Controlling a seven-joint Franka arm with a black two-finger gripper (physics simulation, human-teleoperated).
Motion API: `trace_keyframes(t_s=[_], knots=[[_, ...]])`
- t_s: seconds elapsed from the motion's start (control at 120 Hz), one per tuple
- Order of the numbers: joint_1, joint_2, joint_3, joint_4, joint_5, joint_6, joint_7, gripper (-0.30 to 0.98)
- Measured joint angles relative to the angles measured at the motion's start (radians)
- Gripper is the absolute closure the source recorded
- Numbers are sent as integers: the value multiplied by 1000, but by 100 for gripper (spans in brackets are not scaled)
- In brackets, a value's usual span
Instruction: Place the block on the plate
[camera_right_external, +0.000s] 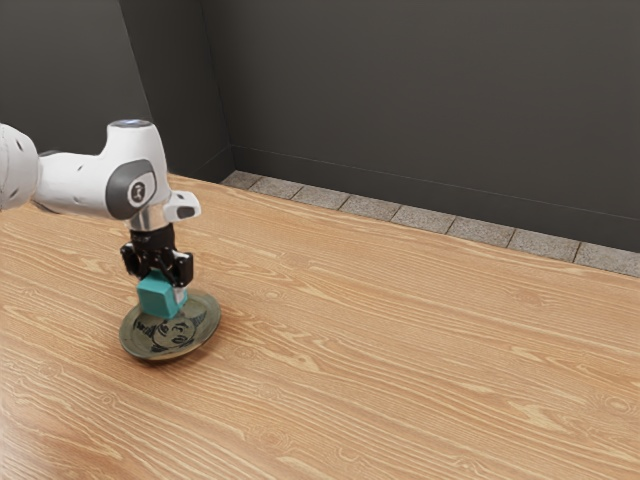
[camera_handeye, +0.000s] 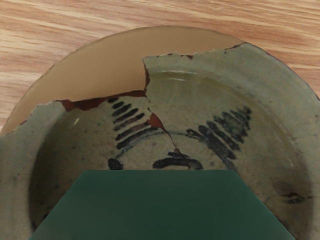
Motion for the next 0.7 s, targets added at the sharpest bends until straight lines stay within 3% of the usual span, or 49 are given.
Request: trace_keyframes(t_s=[0.167,0.3,0.433,0.7], knots=[[13,19,-11,27,-31,9,27,14],[7,-51,-13,21,-45,13,42,7],[-45,-116,-9,38,-118,12,37,4],[-165,-191,-2,228,-30,-108,-9,1]])
